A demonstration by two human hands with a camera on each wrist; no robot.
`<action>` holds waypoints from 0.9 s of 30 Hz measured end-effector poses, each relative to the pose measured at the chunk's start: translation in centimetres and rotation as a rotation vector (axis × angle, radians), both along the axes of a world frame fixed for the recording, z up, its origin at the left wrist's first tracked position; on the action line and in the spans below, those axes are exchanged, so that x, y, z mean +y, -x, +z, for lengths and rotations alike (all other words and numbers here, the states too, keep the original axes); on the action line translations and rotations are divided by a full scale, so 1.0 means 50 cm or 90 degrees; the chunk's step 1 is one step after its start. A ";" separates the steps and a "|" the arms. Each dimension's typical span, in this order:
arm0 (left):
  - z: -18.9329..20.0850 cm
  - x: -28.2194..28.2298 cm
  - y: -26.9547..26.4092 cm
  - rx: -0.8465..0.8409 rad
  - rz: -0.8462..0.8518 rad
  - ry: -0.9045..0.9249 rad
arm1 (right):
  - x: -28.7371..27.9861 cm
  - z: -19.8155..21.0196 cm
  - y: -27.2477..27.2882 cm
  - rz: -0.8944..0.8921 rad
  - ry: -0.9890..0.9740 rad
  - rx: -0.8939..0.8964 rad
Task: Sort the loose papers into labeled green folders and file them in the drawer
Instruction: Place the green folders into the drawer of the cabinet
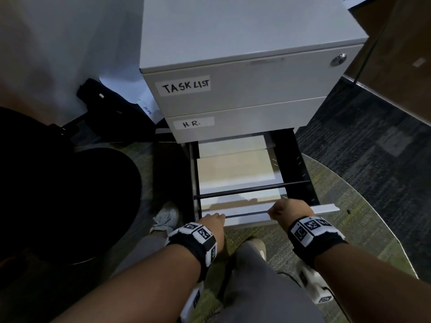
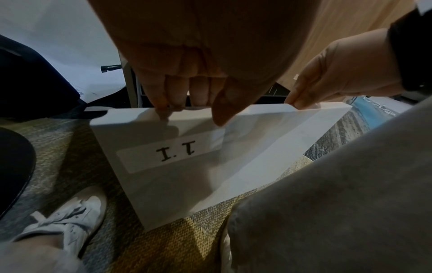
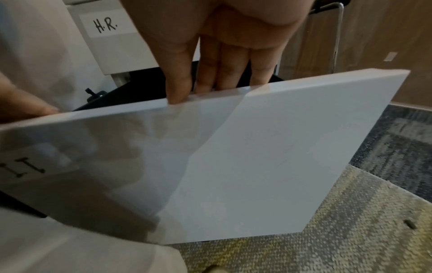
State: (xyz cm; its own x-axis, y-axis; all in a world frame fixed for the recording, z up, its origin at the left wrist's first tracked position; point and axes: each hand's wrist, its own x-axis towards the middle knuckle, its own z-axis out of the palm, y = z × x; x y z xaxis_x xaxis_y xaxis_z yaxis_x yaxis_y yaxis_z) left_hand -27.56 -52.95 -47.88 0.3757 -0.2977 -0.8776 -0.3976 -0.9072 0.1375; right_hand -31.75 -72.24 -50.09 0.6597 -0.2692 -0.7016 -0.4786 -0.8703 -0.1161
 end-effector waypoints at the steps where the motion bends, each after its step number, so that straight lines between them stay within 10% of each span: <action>1: 0.003 0.001 0.003 0.004 0.001 -0.004 | 0.002 0.003 0.003 0.010 -0.001 0.006; 12: 0.134 0.049 -0.032 -0.172 0.256 0.192 | 0.064 0.169 -0.079 0.155 0.002 -0.064; 21: 0.608 0.111 -0.077 -0.683 0.500 0.706 | 0.213 0.565 -0.222 -0.003 -0.223 -0.512; 27: 0.849 0.264 -0.160 -0.702 0.520 0.377 | 0.384 0.747 -0.251 0.095 -0.343 -0.616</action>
State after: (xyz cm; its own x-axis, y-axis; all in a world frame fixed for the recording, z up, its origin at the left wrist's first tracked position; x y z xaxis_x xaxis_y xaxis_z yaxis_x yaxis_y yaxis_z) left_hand -19.56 -39.74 -5.42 0.9861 0.1142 0.1203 0.0331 -0.8461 0.5320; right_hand -19.18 -53.03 -12.72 0.9914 0.0430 0.1234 0.1225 -0.6354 -0.7624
